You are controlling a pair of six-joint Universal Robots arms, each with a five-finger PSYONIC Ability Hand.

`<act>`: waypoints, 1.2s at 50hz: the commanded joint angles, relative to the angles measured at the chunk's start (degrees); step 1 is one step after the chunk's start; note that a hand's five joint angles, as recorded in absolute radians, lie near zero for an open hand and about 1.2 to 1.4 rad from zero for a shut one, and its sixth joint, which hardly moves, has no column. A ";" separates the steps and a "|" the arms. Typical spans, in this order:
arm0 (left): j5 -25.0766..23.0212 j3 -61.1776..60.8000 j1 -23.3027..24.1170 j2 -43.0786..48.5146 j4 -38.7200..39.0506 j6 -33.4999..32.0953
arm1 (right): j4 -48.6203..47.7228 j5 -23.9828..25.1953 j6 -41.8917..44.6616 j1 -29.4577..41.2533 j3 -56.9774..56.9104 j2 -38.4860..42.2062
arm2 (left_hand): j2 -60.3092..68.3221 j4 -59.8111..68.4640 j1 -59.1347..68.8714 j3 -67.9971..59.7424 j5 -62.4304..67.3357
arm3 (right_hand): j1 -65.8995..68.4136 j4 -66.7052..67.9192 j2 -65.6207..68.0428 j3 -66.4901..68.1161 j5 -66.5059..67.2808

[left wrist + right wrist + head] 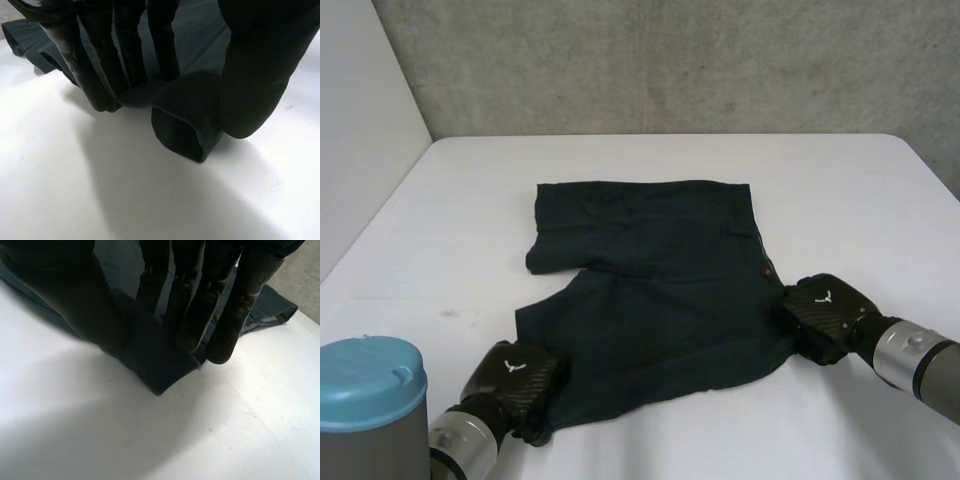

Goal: Fold the shorts.

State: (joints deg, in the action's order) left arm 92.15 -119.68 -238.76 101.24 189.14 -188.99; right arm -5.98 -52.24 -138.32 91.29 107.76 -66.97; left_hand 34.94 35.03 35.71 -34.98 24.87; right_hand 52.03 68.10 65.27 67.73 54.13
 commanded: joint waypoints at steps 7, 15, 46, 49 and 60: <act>0.83 1.56 0.84 0.01 2.02 -4.54 | 3.86 -2.25 -4.60 0.03 -1.41 -4.65 | 45.06 44.97 44.29 -45.02 45.13 | 27.97 11.90 14.73 12.27 15.87; 1.19 3.58 2.86 -11.58 -9.82 -9.20 | 26.43 -2.34 1.72 -0.50 -6.06 -13.35 | 45.06 44.97 44.29 -45.02 45.13 | 27.97 11.90 14.73 12.27 15.87; -2.07 52.34 -4.34 21.96 -16.00 -9.47 | 31.57 -16.57 -0.81 9.60 -42.27 9.66 | 45.06 44.97 44.29 -45.02 45.13 | 27.97 11.90 14.73 12.27 15.87; 2.66 61.54 -4.26 30.03 -16.00 -9.73 | 25.17 -18.77 -2.48 11.45 -45.25 13.69 | 45.06 44.97 44.29 -45.02 45.13 | 27.97 11.90 14.73 12.27 15.87; 9.98 81.09 -2.76 48.78 -12.14 -20.44 | 0.20 -23.61 -2.13 16.20 -49.57 25.75 | 45.06 44.97 44.29 -45.02 45.13 | 27.97 11.90 14.73 12.27 15.87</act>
State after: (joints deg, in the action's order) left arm 100.47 -45.60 -242.68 142.62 174.28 -203.06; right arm 7.00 -73.78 -141.31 105.53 59.07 -46.64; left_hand 68.36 68.71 61.43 -68.25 56.83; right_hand 53.63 68.12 66.89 67.73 56.82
